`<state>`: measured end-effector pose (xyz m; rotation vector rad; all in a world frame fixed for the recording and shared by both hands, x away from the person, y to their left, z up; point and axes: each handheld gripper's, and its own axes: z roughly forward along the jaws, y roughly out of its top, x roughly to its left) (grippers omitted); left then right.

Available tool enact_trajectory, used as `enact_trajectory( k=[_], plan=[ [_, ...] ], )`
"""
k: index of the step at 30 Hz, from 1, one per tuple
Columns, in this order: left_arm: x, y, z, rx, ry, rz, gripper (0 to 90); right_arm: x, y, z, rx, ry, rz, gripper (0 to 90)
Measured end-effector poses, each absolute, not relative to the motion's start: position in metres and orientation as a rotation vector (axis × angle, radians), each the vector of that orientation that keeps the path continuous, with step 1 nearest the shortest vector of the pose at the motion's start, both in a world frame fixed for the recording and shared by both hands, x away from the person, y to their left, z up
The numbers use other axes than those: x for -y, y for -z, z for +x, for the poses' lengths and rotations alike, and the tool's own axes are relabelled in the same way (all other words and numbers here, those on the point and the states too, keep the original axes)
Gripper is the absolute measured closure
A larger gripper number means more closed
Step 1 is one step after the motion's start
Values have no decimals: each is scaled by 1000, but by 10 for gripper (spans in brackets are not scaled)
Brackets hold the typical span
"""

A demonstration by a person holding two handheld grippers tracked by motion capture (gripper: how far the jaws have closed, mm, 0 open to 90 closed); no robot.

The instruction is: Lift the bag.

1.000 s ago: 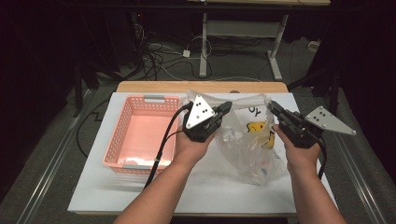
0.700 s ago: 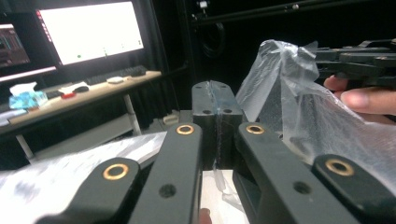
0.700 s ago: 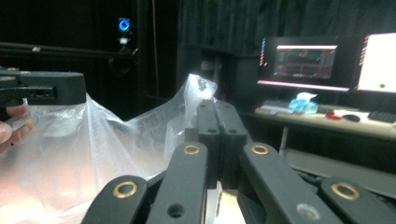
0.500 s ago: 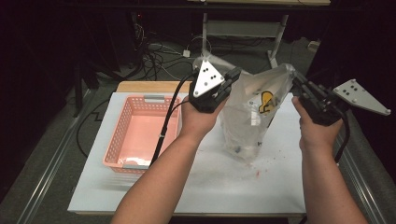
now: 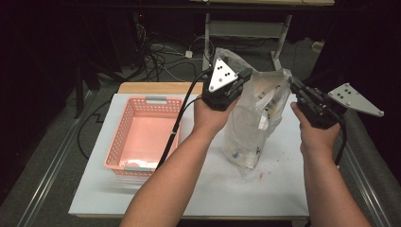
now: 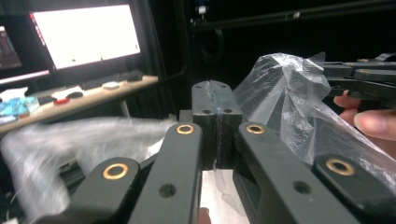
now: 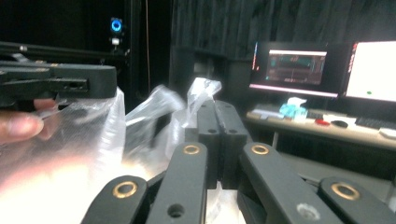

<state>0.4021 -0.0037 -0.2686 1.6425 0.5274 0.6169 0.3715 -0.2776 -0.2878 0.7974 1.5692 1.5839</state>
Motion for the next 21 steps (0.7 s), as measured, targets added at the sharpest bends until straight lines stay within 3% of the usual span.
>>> enact_trajectory(
  k=[3, 10, 21],
  plan=[
    [-6, 277, 402, -570, -605, 1634, 867, 277, 296, 373, -1589, -1576, 815, 900],
    [-44, 304, 384, -670, -611, 1634, 696, 280, 306, 374, -1615, -1552, 837, 900],
    [-103, 336, 357, -788, -572, 1634, 655, 290, 310, 371, -1616, -1524, 862, 900]
  ],
)
